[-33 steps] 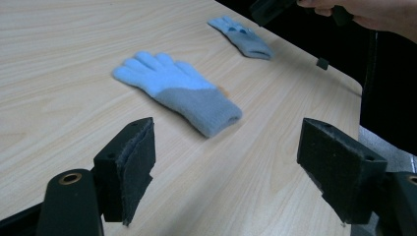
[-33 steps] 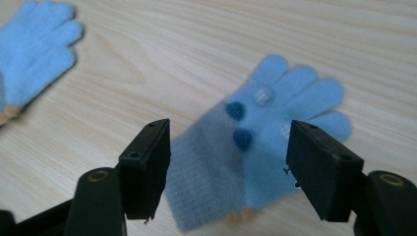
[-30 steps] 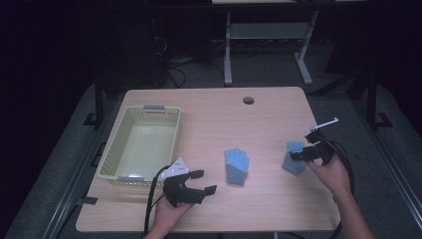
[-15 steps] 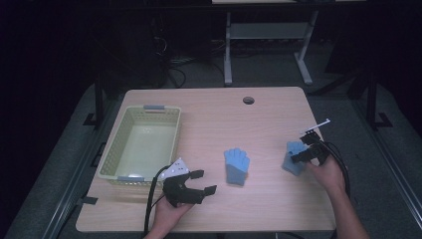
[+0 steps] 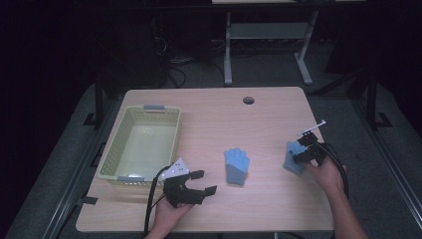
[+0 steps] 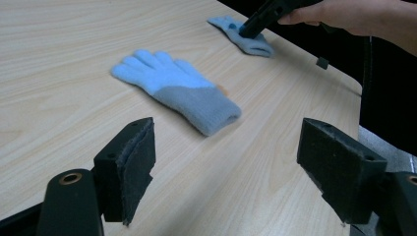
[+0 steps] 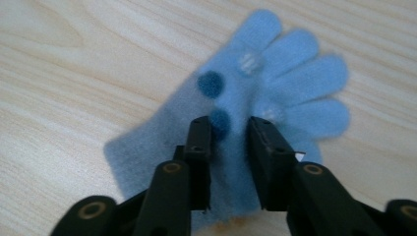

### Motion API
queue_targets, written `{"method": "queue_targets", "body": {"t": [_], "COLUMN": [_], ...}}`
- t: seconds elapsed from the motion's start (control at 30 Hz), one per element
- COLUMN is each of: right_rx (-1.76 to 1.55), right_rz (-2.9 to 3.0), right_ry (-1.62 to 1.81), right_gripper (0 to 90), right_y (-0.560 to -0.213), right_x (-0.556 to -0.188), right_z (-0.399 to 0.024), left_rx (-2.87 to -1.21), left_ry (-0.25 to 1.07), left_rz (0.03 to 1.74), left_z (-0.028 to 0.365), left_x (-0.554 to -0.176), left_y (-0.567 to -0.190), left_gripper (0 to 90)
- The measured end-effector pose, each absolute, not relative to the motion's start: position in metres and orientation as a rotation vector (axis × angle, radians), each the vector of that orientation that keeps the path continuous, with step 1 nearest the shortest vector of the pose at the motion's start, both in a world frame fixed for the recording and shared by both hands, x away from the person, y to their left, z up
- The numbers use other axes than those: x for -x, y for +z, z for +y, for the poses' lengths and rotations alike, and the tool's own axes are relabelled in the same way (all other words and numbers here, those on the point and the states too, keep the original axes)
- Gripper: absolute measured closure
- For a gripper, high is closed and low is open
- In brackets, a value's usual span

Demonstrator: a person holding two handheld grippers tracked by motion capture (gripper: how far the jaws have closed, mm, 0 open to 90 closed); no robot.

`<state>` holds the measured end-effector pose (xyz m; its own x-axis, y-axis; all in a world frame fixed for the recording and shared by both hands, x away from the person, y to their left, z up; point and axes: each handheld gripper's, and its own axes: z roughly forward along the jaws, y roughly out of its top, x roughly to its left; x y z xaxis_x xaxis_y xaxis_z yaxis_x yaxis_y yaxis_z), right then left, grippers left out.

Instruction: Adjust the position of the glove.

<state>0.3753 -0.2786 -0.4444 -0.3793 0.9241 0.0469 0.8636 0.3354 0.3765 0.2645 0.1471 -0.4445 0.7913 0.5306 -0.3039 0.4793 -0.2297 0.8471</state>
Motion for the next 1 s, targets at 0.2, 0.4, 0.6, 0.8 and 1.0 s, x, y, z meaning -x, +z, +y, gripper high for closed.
{"method": "queue_targets", "body": {"t": [0.2, 0.4, 0.6, 0.8, 1.0], "right_rx": [-1.633, -1.632, -1.629, -1.589, -1.519], "right_rz": [2.433, 2.431, 2.42, 2.411, 2.414], "right_ry": [0.52, 0.531, 0.576, 0.605, 0.63], "right_gripper": [80.4, 81.6, 82.1, 82.1, 82.1], "right_y": [-0.444, -0.443, -0.436, -0.424, -0.41], "right_x": [-0.375, -0.374, -0.37, -0.363, -0.359], "right_z": [-0.28, -0.282, -0.283, -0.285, -0.279], "left_rx": [-1.869, -1.867, -1.867, -1.86, -1.86], "left_ry": [0.064, 0.062, 0.066, 0.064, 0.06], "left_rz": [0.768, 0.775, 0.768, 0.774, 0.778], "left_z": [0.148, 0.149, 0.148, 0.148, 0.148], "left_x": [-0.264, -0.265, -0.265, -0.264, -0.264], "left_y": [-0.443, -0.443, -0.444, -0.443, -0.443], "left_gripper": [22.2, 22.2, 22.2, 22.2, 22.2]}}
